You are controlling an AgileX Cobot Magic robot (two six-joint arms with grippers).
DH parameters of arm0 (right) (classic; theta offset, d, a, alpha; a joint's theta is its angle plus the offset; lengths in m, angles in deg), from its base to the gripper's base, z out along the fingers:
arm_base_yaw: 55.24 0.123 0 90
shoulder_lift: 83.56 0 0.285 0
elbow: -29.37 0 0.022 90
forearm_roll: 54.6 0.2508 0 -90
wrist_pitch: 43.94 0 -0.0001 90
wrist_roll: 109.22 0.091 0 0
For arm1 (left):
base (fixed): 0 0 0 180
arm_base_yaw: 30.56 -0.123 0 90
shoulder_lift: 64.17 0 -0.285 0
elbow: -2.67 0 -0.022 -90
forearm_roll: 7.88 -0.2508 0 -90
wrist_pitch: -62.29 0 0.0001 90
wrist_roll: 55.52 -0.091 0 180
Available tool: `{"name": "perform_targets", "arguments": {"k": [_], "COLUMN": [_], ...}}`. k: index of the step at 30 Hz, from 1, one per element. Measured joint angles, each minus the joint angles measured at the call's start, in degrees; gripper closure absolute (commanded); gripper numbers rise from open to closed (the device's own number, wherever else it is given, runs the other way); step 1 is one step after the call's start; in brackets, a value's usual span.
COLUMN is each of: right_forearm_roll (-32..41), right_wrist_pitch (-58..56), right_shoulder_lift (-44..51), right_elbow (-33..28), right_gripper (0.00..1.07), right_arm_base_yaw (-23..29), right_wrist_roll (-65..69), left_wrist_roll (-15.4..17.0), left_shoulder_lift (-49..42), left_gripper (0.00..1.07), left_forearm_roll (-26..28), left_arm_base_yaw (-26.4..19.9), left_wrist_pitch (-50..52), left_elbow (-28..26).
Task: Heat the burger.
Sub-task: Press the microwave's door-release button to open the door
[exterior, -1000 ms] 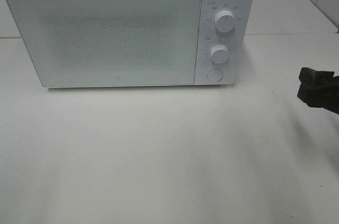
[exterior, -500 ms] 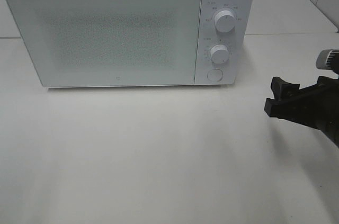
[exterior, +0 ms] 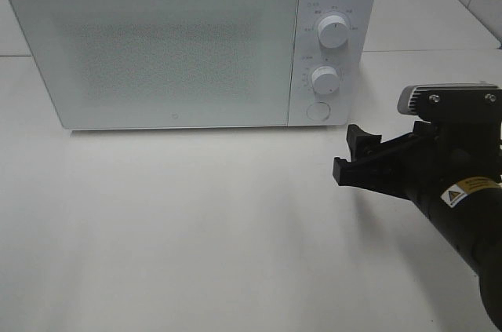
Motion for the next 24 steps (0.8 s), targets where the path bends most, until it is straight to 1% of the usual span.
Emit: {"name": "perform_targets", "arguments": {"k": [5, 8, 9, 10, 12, 13, 14, 15, 16, 17, 18, 19, 20, 21, 22, 23, 24], "right_forearm_roll": [0.9, 1.4, 1.4, 1.4, 1.4, 1.4, 1.4, 1.4, 1.4, 1.4, 1.4, 1.4, 1.4, 1.4, 1.4, 1.4, 1.4], "right_wrist_pitch": [-0.4, -0.3, -0.3, 0.2, 0.9, 2.1, 2.1, 2.4, 2.5, 2.5, 2.6, 2.6, 2.6, 2.6, 2.4, 2.4, 1.1], "right_shoulder_lift": [0.0, 0.0, 0.0, 0.0, 0.0, 0.0, 0.0, 0.0, 0.0, 0.0, 0.0, 0.0, 0.0, 0.0, 0.0, 0.0, 0.0], "right_elbow": [1.3, 1.5, 1.5, 1.5, 1.5, 1.5, 1.5, 1.5, 1.5, 1.5, 1.5, 1.5, 1.5, 1.5, 1.5, 1.5, 1.5], "right_gripper": [0.32, 0.35, 0.37, 0.41, 0.43, 0.49, 0.49, 0.52, 0.59, 0.59, 0.63, 0.71, 0.71, 0.75, 0.83, 0.83, 0.89], "right_arm_base_yaw": [0.1, 0.1, 0.1, 0.1, 0.1, 0.1, 0.1, 0.1, 0.1, 0.1, 0.1, 0.1, 0.1, 0.1, 0.1, 0.1, 0.1], "right_wrist_roll": [0.0, 0.0, 0.2, 1.4, 2.7, 6.4, 6.4, 9.2, 15.9, 15.9, 20.5, 30.7, 30.7, 34.9, 44.7, 44.7, 52.3], "left_wrist_roll": [0.0, 0.0, 0.0, 0.0, 0.0, 0.0, 0.0, 0.0, 0.0, 0.0, 0.0, 0.0, 0.0, 0.0, 0.0, 0.0, 0.0], "left_shoulder_lift": [0.0, 0.0, 0.0, 0.0, 0.0, 0.0, 0.0, 0.0, 0.0, 0.0, 0.0, 0.0, 0.0, 0.0, 0.0, 0.0, 0.0], "left_gripper": [0.06, 0.06, 0.06, 0.06, 0.06, 0.06, 0.06, 0.06, 0.06, 0.06, 0.06, 0.06, 0.06, 0.06, 0.06, 0.06, 0.06], "left_forearm_roll": [0.0, 0.0, 0.0, 0.0, 0.0, 0.0, 0.0, 0.0, 0.0, 0.0, 0.0, 0.0, 0.0, 0.0, 0.0, 0.0, 0.0], "left_arm_base_yaw": [0.0, 0.0, 0.0, 0.0, 0.0, 0.0, 0.0, 0.0, 0.0, 0.0, 0.0, 0.0, 0.0, 0.0, 0.0, 0.0, 0.0], "left_wrist_pitch": [0.0, 0.0, 0.0, 0.0, 0.0, 0.0, 0.0, 0.0, 0.0, 0.0, 0.0, 0.0, 0.0, 0.0, 0.0, 0.0, 0.0], "left_elbow": [0.0, 0.0, 0.0, 0.0, 0.0, 0.0, 0.0, 0.0, 0.0, 0.0, 0.0, 0.0, 0.0, 0.0, 0.0, 0.0, 0.0]}}
